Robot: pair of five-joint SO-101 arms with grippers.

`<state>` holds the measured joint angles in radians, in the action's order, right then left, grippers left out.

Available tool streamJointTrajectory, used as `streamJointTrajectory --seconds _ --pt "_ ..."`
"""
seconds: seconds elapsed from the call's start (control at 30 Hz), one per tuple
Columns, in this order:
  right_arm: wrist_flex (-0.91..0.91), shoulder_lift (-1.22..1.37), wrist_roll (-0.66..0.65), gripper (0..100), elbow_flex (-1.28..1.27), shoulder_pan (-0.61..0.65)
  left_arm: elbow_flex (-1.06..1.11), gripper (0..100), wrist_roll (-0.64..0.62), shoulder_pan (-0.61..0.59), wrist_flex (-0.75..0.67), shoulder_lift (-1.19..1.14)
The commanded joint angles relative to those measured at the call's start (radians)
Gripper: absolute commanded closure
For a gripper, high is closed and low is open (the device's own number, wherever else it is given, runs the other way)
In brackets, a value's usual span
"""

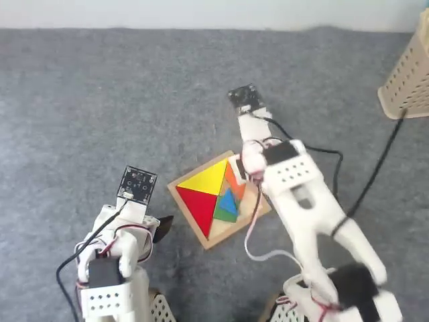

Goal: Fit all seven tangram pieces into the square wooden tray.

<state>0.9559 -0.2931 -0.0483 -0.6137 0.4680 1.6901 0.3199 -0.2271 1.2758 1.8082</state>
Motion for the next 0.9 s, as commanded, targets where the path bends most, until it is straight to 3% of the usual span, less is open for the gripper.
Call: streamJointTrajectory --seconds 0.0,0.17,0.37,0.87 --pt "-0.082 -0.143 -0.089 99.3 -0.080 0.048 -0.005 65 0.005 0.005 0.000 0.014" --pt "-0.079 -0.193 -0.226 99.1 -0.201 0.140 -0.005 65 0.005 0.005 0.000 0.014" --pt "-0.059 -0.191 -0.235 99.1 -0.288 0.048 -0.005 65 0.005 0.005 0.000 0.014" --pt "-0.096 -0.188 -0.226 99.1 -0.333 0.142 -0.005 65 0.005 0.005 0.000 0.014"
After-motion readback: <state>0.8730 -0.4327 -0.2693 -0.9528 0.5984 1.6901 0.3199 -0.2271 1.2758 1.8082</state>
